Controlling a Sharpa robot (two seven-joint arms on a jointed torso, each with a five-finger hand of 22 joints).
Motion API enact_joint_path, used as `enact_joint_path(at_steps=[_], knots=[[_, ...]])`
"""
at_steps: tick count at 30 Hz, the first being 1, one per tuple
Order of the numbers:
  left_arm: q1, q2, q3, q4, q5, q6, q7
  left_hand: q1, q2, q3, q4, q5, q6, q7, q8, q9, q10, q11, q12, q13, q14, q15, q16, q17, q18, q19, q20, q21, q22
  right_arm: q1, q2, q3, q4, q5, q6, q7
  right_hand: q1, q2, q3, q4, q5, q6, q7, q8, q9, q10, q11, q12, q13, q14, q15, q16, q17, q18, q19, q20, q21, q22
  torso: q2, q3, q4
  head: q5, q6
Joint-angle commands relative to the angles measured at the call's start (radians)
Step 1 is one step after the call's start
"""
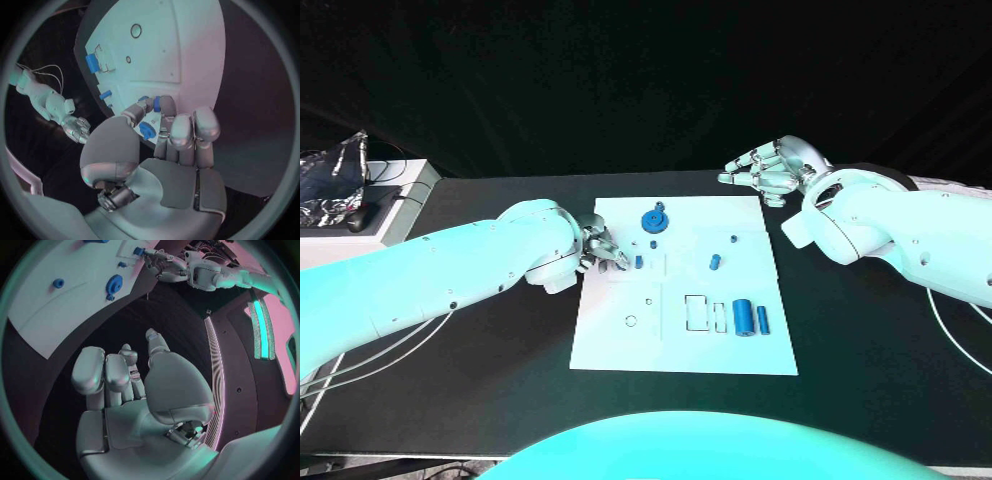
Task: Assemble the parts on the task board
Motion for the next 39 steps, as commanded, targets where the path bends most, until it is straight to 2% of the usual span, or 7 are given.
enact_joint_path(at_steps=[1, 6, 10, 25, 31, 39], knots=[[-0.007, 0.002, -0.006, 0.0, -0.009, 0.051, -0.019, 0.058, 0.042, -0.013, 0.001, -0.004, 0.051, -0.046, -0.001, 0.207, 0.003, -0.005, 0.001, -0.002, 0.004, -0.004, 0.007, 0.002, -0.012, 0.005, 0.002, 0.004, 0.076, 0.0, -0.001, 0.0, 0.003, -0.008, 0.013, 0.006, -0.002, 0.001, -0.002, -0.001, -0.002, -0.001, 0.007, -0.005, 0.001, 0.001, -0.004, -0.002, 0.001, 0.0, -0.005, -0.004, -0.001, -0.003, 0.04, -0.004, -0.004, 0.136, 0.0, -0.0004, 0.0005, 0.0, 0.0], [-0.007, 0.003, -0.006, -0.001, -0.021, 0.04, -0.018, 0.067, 0.043, -0.027, 0.01, -0.005, 0.051, -0.046, -0.001, 0.207, 0.002, -0.006, 0.002, -0.003, 0.003, -0.004, 0.007, 0.003, -0.012, 0.005, 0.001, 0.004, 0.076, 0.0, -0.002, 0.0, 0.004, -0.008, 0.013, 0.006, -0.002, 0.001, -0.002, -0.001, -0.002, -0.001, 0.007, -0.005, 0.001, 0.001, -0.004, -0.002, 0.001, 0.0, -0.005, -0.004, -0.001, -0.003, 0.04, -0.004, -0.004, 0.136, 0.0, -0.0008, 0.0006, 0.0, 0.0], [-0.007, 0.002, -0.006, -0.004, -0.037, 0.022, -0.017, 0.07, 0.048, -0.013, 0.006, -0.004, 0.05, -0.045, 0.0, 0.208, 0.002, -0.005, 0.002, -0.004, 0.004, -0.004, 0.007, 0.003, -0.013, 0.006, 0.001, 0.006, 0.077, 0.0, -0.002, 0.0, 0.004, -0.008, 0.012, 0.006, -0.002, 0.001, -0.002, -0.001, -0.002, -0.001, 0.007, -0.005, 0.001, 0.001, -0.004, -0.002, 0.001, 0.0, -0.005, -0.004, -0.001, -0.003, 0.04, -0.004, -0.004, 0.136, 0.0, -0.0007, 0.0009, -0.001, 0.0], [-0.008, -0.012, 0.001, -0.002, -0.068, -0.044, -0.019, 0.01, 0.097, 0.013, -0.034, -0.011, 0.049, -0.046, 0.013, 0.216, 0.005, -0.007, 0.01, -0.008, 0.006, -0.005, 0.014, 0.006, -0.015, 0.016, -0.002, 0.018, 0.085, 0.0, -0.005, 0.0, 0.004, -0.01, 0.011, 0.006, -0.002, 0.001, -0.002, -0.001, -0.002, -0.001, 0.007, -0.005, 0.001, 0.001, -0.004, -0.002, 0.001, 0.0, -0.005, -0.004, -0.001, -0.003, 0.04, -0.004, -0.004, 0.136, -0.001, -0.0013, 0.0016, 0.0, 0.0], [-0.008, -0.011, 0.002, -0.007, -0.061, -0.037, -0.02, -0.005, 0.112, 0.009, -0.038, -0.024, 0.053, -0.048, 0.014, 0.216, 0.007, -0.007, 0.012, -0.008, 0.006, -0.005, 0.017, 0.008, -0.015, 0.017, -0.001, 0.02, 0.087, 0.0, -0.005, 0.0, 0.004, -0.01, 0.012, 0.006, -0.002, 0.001, -0.002, -0.001, -0.002, -0.001, 0.007, -0.005, 0.001, 0.001, -0.004, -0.002, 0.001, 0.0, -0.005, -0.004, -0.001, -0.003, 0.04, -0.004, -0.004, 0.136, 0.0, -0.0012, 0.0005, 0.001, 0.0], [-0.008, -0.005, -0.002, -0.008, -0.04, -0.009, -0.019, -0.007, 0.115, 0.008, -0.042, -0.026, 0.053, -0.048, 0.013, 0.216, 0.007, -0.007, 0.013, -0.008, 0.005, -0.004, 0.017, 0.008, -0.016, 0.017, -0.001, 0.02, 0.088, 0.0, -0.004, 0.0, 0.004, -0.011, 0.013, 0.005, -0.002, 0.001, -0.002, -0.001, -0.002, -0.001, 0.007, -0.005, 0.001, 0.001, -0.004, -0.002, 0.001, 0.0, -0.005, -0.004, -0.001, -0.003, 0.04, -0.004, -0.004, 0.136, 0.0, -0.0002, 0.0005, 0.002, 0.0]])
